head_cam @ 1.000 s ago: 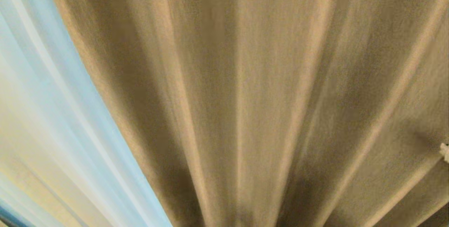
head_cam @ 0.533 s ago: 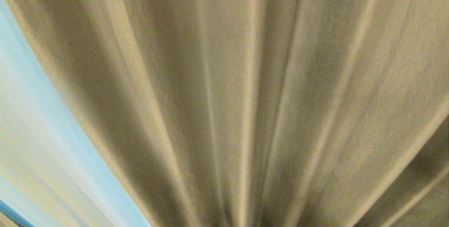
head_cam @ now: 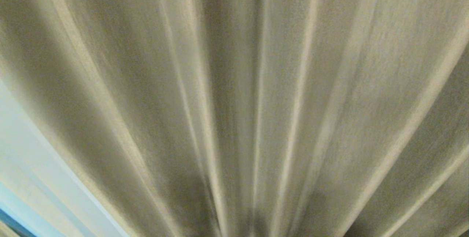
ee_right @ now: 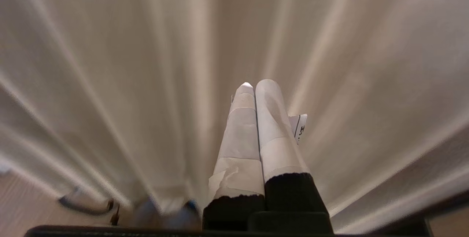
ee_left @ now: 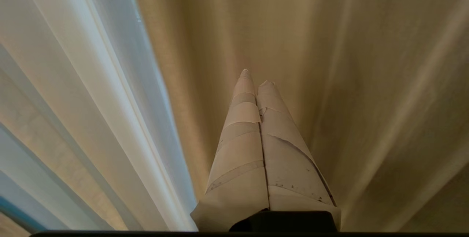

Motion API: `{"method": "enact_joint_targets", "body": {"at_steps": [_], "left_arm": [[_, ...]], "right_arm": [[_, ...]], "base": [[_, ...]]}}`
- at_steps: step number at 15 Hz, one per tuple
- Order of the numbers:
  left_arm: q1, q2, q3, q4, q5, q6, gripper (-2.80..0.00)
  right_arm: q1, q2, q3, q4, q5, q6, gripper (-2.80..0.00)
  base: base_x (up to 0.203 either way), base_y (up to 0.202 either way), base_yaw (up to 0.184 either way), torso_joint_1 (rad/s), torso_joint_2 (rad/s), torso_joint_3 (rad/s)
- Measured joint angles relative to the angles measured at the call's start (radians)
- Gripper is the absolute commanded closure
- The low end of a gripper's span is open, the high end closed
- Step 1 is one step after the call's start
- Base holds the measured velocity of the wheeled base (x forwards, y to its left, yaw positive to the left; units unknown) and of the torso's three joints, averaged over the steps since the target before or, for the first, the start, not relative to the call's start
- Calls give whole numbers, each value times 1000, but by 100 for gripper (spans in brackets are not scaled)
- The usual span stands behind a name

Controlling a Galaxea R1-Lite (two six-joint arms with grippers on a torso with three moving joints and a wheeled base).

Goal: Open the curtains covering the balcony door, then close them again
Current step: Close the outer curtains on both sides

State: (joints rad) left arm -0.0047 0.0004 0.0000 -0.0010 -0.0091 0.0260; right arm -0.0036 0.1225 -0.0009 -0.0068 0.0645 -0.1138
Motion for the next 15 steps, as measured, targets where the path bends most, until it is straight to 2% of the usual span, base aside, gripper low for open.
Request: {"method": "enact_joint_targets", "body": {"at_steps": [5,15], "left_arm": [[0,0,0,0,0,0,0],[0,0,0,0,0,0,0]], "right_arm": [[2,-107,1,11,3,7,0],[2,-122,1,11,4,7,0]], "base": [[0,0,0,0,0,0],[0,0,0,0,0,0]]}}
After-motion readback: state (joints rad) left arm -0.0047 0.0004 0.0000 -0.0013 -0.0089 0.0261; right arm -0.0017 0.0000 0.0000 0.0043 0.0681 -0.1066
